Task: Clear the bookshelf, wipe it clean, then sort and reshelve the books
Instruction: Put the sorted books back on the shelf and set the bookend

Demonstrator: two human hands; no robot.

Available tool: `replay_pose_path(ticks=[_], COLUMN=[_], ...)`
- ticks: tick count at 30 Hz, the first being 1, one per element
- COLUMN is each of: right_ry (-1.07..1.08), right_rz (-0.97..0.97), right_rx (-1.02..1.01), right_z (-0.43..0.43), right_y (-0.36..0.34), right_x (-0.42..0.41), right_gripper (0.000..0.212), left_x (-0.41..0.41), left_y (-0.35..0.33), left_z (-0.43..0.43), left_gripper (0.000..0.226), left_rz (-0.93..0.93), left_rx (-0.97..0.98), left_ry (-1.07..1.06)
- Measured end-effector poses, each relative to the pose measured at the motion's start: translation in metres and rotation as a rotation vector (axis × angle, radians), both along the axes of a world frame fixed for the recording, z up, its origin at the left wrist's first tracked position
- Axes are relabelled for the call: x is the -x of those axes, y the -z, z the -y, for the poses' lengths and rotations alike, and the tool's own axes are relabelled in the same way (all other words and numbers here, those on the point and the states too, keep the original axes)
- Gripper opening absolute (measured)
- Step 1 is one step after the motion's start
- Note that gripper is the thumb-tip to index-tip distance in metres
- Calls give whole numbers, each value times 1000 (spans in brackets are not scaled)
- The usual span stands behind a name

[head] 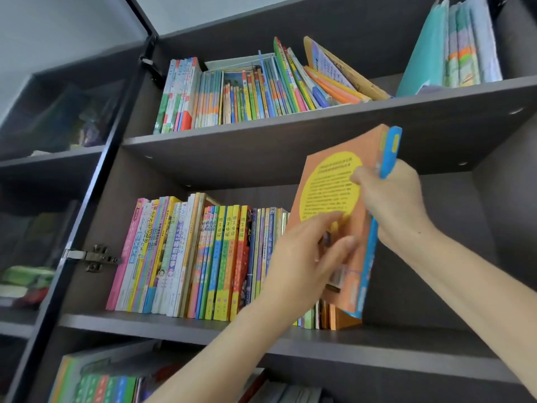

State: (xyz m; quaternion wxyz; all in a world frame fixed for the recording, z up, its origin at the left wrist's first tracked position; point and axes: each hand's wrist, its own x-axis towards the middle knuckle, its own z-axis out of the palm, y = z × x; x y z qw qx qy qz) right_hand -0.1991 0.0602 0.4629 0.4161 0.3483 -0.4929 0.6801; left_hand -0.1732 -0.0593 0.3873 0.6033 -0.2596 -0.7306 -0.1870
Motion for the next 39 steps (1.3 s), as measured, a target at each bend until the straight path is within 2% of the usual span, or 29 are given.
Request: replay_pose_path(ticks=[2, 3, 5, 8, 11, 14, 20, 22, 24, 27, 30, 32, 36, 39], right_ry=[-66, -93, -90, -65, -72, -58, -68, -96, -136, -137, -57, 14, 236, 314], right_rz=[55, 80, 83, 70, 98, 103, 114, 114, 99, 97, 104, 108, 152, 178], right_rx=[33, 34, 12, -23, -26, -12, 3, 23, 36, 47, 87, 110, 80, 49], right_z=[-6, -9, -13, -20, -28, -32, -35, -33, -28, -13, 11, 30, 68, 108], right_y=[4, 6, 8, 6, 5, 6, 7, 6, 5, -2, -13, -20, -29, -26], right_x=[5, 5, 4, 3, 2, -1, -6, -8, -10, -9, -2, 4, 8, 7], right_gripper=[4, 10, 17, 15, 8, 9, 11, 3, 10, 13, 4, 6, 15, 28], left_x=[11, 19, 36, 56, 62, 63, 64, 68, 70, 69, 56, 49, 34, 21], left_y=[4, 5, 9, 15, 10, 4, 6, 7, 8, 7, 2, 0, -4, -9], left_z=[23, 38, 65, 84, 84, 81, 87, 90, 90, 94, 99, 108, 119, 111], left_gripper=[17, 17, 30, 26, 16, 18, 21, 24, 24, 25, 27, 26, 15, 23], left_rz=[41, 53, 159, 307, 283, 252, 247, 266, 319, 354, 256, 194, 58, 144], left_rx=[-161, -270, -406, -438, -401, -413, -420, -402, -423, -586, -833, -898, -729, -487], left_ry=[-26, -130, -374, -447, -532, -567, -345, -282, -212, 6, 196, 227, 5, -42])
